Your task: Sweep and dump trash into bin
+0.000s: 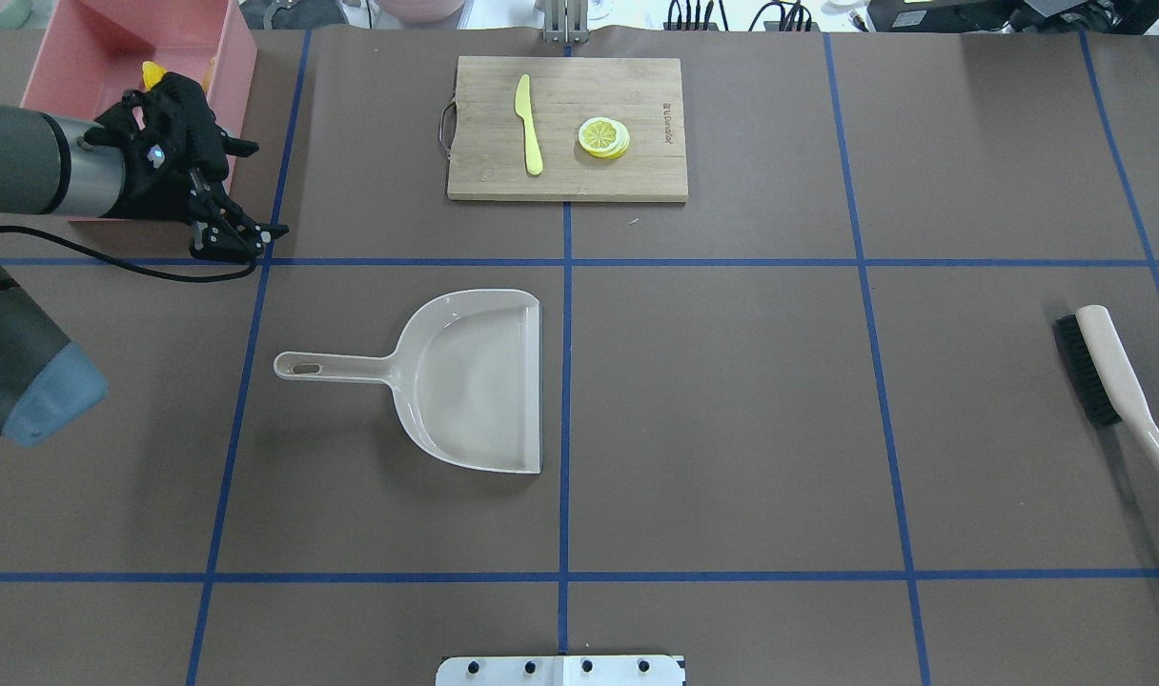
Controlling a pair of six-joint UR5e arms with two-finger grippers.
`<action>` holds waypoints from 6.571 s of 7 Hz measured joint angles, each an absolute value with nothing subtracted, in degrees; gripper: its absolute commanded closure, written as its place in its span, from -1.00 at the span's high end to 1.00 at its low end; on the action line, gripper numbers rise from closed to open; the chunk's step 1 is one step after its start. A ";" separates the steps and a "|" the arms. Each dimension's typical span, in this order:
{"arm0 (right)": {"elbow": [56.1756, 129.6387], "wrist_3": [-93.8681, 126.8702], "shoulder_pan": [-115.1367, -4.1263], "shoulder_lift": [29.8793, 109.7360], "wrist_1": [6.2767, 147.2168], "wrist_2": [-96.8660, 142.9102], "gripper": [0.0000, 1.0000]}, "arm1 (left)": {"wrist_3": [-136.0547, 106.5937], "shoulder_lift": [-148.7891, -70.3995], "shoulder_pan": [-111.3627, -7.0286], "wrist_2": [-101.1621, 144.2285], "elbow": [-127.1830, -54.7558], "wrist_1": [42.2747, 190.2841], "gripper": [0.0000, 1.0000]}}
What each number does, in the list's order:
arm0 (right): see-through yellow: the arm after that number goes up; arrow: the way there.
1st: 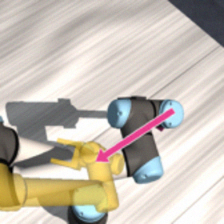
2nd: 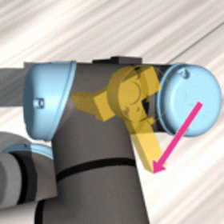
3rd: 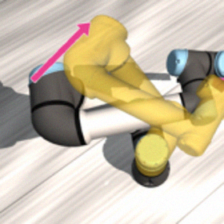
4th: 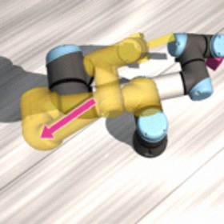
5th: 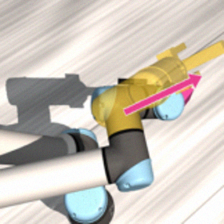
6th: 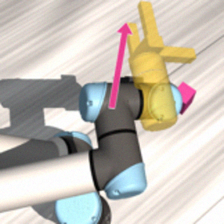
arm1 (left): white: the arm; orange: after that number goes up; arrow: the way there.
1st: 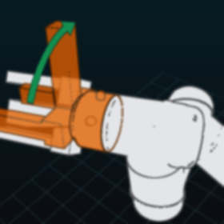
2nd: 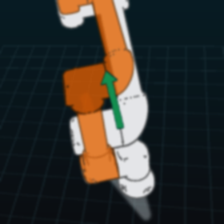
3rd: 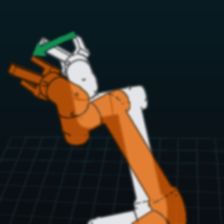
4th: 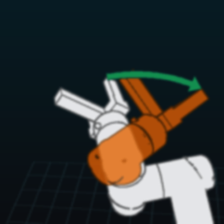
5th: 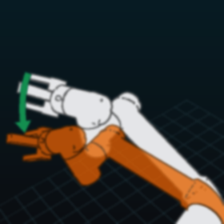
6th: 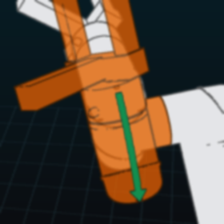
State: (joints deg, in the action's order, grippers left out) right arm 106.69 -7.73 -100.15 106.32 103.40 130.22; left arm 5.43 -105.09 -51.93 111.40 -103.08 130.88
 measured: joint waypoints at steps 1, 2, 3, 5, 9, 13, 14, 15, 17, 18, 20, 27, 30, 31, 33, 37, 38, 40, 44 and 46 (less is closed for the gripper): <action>106.69 -7.74 -100.36 106.25 103.38 130.23 1.00 | 4.24 -105.04 -53.41 110.90 -104.15 126.08 0.95; 106.70 -7.72 -100.57 106.14 103.37 130.24 1.00 | 1.60 -104.66 -54.68 110.84 -104.85 122.27 0.95; 106.70 -7.70 -100.83 106.03 103.34 130.25 1.00 | -1.56 -103.58 -56.61 112.29 -105.14 119.78 0.95; 106.87 -7.73 -101.07 105.90 103.28 130.25 1.00 | -4.74 -100.84 -64.92 124.77 -105.06 114.60 0.96; 107.99 -7.91 -101.11 106.07 103.09 127.13 1.00 | -4.70 -93.09 -81.82 141.20 -104.24 103.12 0.95; 107.18 -7.94 -101.04 105.63 102.05 125.91 1.00 | -2.32 -80.25 -92.99 141.82 -103.82 102.70 0.96; 105.48 -7.77 -101.02 105.59 99.44 125.92 1.00 | -1.29 -78.85 -93.50 141.59 -103.15 102.50 0.96; 102.84 -7.73 -101.00 105.57 94.92 126.05 1.00 | -0.86 -77.98 -93.54 141.27 -102.34 102.38 0.96; 98.89 -7.69 -100.60 105.56 86.81 126.53 1.00 | -0.62 -77.92 -93.08 139.41 -99.18 101.57 0.96; 98.33 -7.41 -99.65 105.41 85.48 126.68 1.00 | -0.57 -78.10 -92.79 138.52 -98.49 99.65 0.95; 98.34 -3.44 -97.06 104.10 85.14 128.28 1.00 | -0.53 -78.27 -91.45 138.00 -98.49 96.30 0.96; 102.49 0.81 -90.40 103.61 85.50 132.40 1.00 | 4.78 -79.58 -90.38 137.88 -99.12 90.96 0.96; 102.84 0.47 -90.12 103.78 85.41 132.38 1.00 | 11.00 -79.41 -90.93 134.43 -97.46 87.19 0.96; 102.83 0.25 -90.09 103.82 85.37 132.32 1.00 | 11.21 -79.31 -90.95 134.00 -97.15 87.15 0.96; 102.85 0.11 -90.09 103.87 85.25 132.30 1.00 | 11.29 -79.43 -90.96 133.76 -97.01 87.06 0.96; 102.84 0.09 -90.09 103.95 85.16 132.25 1.00 | 11.25 -79.48 -91.09 133.77 -97.26 87.07 0.96; 102.84 0.06 -90.09 103.94 85.16 132.26 1.00 | 11.25 -79.47 -91.11 133.77 -97.28 87.04 0.96; 102.96 0.01 -90.09 103.96 85.17 132.27 1.00 | 11.25 -79.35 -91.14 133.77 -97.35 87.01 0.96; 102.93 0.00 -90.11 104.41 85.19 132.06 1.00 | 11.19 -79.27 -91.14 133.77 -97.42 87.05 0.96; 102.90 0.00 -90.09 104.54 85.24 132.00 1.00 | 11.17 -79.38 -91.14 133.77 -97.40 87.08 0.96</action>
